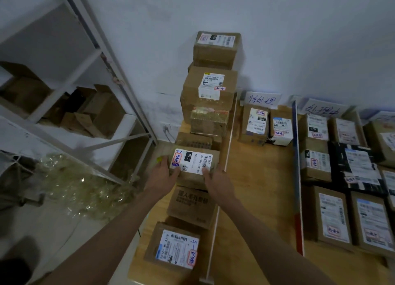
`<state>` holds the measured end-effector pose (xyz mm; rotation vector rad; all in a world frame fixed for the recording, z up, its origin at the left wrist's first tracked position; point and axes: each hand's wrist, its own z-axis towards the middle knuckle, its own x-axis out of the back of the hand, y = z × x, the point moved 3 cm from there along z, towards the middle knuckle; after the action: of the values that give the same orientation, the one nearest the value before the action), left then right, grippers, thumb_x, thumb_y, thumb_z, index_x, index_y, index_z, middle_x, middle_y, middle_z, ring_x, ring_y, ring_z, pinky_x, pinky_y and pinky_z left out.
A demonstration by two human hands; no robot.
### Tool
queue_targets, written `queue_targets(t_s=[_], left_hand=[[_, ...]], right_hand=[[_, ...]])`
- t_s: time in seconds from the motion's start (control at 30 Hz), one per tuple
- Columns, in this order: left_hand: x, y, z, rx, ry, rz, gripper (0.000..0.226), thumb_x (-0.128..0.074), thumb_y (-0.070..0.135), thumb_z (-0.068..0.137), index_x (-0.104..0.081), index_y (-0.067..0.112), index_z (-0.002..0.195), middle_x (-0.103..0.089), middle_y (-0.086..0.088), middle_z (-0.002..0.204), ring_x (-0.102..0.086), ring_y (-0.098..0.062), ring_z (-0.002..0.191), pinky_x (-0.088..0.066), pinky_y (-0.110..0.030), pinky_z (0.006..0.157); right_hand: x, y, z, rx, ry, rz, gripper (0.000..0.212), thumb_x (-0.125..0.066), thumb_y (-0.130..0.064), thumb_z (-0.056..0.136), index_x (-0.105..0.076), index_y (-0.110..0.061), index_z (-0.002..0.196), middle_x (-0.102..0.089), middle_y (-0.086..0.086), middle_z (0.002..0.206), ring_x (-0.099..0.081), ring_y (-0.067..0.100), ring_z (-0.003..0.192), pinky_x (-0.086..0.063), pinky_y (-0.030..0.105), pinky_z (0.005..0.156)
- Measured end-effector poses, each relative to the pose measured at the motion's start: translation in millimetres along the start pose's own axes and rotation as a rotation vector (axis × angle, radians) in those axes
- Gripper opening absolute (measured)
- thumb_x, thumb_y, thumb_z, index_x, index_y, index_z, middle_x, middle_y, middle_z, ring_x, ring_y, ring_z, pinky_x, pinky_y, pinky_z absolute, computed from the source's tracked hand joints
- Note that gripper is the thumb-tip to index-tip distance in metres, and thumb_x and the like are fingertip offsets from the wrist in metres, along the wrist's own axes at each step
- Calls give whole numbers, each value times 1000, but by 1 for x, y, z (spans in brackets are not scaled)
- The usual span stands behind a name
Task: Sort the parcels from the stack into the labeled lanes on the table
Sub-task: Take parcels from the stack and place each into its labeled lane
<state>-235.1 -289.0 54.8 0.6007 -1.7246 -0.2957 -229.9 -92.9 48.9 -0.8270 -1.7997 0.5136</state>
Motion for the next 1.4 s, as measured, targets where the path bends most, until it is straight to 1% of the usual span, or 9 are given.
queue_targets(t_s=[0.13, 0.27, 0.33, 0.43, 0.53, 0.67, 0.9, 1.07, 1.4], left_hand=[[11, 0, -18, 0, 17, -89, 50, -49, 47, 98, -45, 13, 134, -63, -2, 121, -62, -16, 99, -56, -36, 80], [33, 1, -38, -81, 27, -159, 36, -48, 46, 98, -54, 21, 122, -67, 5, 110, -60, 3, 82, -48, -14, 66], [45, 3, -45, -87, 58, -166, 31, -47, 46, 98, -56, 23, 116, -67, 6, 107, -62, -2, 88, -54, -26, 76], [63, 14, -46, -103, 162, -124, 38, -49, 44, 98, -53, 18, 126, -59, -1, 123, -59, -16, 107, -51, -39, 91], [66, 37, -45, -146, -9, -159, 50, -52, 49, 96, -52, 17, 134, -58, -1, 130, -57, -20, 117, -51, -41, 96], [54, 58, -54, -173, -245, -192, 48, -61, 51, 90, -59, 22, 128, -69, 3, 114, -66, -15, 102, -56, -35, 85], [46, 58, -78, -169, -243, -165, 34, -61, 44, 92, -63, 20, 116, -70, 2, 104, -66, -7, 86, -58, -32, 81], [52, 52, -100, -135, -232, -236, 25, -62, 39, 93, -63, 21, 110, -72, 0, 104, -69, -12, 88, -59, -37, 83], [46, 45, -142, -132, -214, -212, 38, -61, 46, 92, -67, 14, 111, -73, -5, 106, -70, -19, 91, -57, -43, 85]], right_hand=[[15, -8, -4, 50, 26, 35, 47, -43, -45, 103, -46, -7, 130, -65, 8, 114, -65, 21, 95, -51, 28, 67], [47, -22, 7, 64, 34, 79, 35, -52, -33, 101, -47, -9, 126, -66, 5, 111, -60, 17, 86, -47, 25, 62], [66, -30, 13, 92, 9, 77, 30, -56, -27, 99, -50, -10, 123, -65, 4, 108, -58, 17, 87, -47, 28, 62], [89, -43, 17, 160, -77, -2, 32, -59, -22, 96, -55, -12, 126, -66, 4, 109, -61, 20, 96, -55, 39, 83], [102, -55, 12, 235, -202, -124, 39, -59, -19, 95, -56, -11, 133, -66, 7, 121, -61, 25, 112, -51, 37, 94], [106, -63, -4, 285, -298, -210, 44, -56, -17, 98, -51, -8, 140, -58, 10, 137, -53, 27, 126, -44, 41, 106], [105, -61, -33, 292, -289, -169, 37, -54, -14, 99, -55, -11, 136, -62, 9, 132, -56, 25, 123, -45, 37, 102], [104, -56, -60, 314, -99, -32, 43, -53, -28, 102, -52, -12, 141, -57, 5, 140, -51, 21, 130, -38, 28, 102], [110, 22, -140, 261, 314, -297, 42, -46, -24, 102, -47, -11, 141, -54, 12, 136, -50, 29, 127, -42, 44, 106]])
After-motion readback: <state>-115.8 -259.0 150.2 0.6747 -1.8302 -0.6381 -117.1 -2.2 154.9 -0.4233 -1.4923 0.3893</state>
